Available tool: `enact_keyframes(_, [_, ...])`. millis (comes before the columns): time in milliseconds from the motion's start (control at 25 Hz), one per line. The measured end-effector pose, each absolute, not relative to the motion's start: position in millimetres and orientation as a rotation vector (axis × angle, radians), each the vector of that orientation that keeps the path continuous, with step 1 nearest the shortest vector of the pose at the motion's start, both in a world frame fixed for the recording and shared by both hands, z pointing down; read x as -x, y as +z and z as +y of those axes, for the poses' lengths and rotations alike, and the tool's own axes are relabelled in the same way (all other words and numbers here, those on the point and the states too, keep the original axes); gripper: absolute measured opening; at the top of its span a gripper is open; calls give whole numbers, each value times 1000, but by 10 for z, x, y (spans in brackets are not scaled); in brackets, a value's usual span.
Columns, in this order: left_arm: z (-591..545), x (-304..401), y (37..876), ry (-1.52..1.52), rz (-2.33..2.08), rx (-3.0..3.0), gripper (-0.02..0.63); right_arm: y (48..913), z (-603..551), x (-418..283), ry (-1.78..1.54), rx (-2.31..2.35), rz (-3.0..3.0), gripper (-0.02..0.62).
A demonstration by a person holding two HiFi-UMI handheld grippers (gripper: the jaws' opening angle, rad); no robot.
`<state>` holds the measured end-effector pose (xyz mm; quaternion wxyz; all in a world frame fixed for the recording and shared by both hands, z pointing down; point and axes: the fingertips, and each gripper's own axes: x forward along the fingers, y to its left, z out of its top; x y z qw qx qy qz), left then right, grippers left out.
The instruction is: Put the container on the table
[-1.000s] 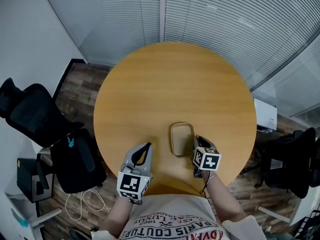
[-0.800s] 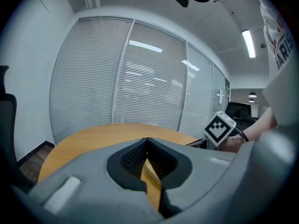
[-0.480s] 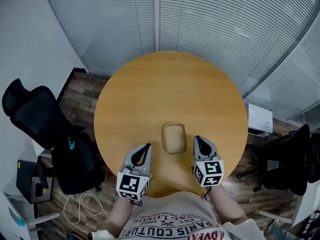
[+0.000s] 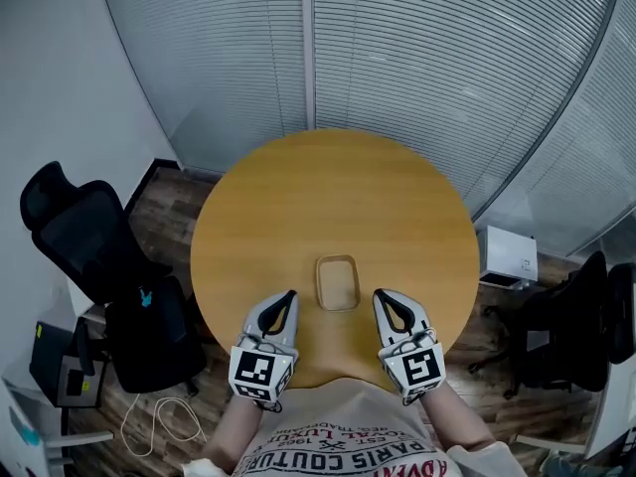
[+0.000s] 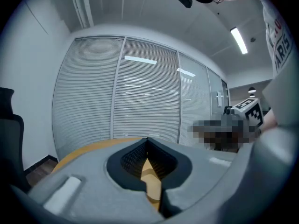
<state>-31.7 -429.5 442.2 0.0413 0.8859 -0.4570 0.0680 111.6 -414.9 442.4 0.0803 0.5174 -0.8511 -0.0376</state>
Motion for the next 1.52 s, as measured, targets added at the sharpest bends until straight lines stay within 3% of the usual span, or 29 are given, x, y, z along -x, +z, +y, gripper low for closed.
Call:
enact_keyframes(520, [-4193,68,4258,200,-1410,-2752,6,4169,-4038,-1484,-157,-1682,-2516,6])
enact_keyframes(1520, [-4214,263,4239,174,-1454,-2714,6,4221,-4106,-1287,-85,-1652,-2543,6])
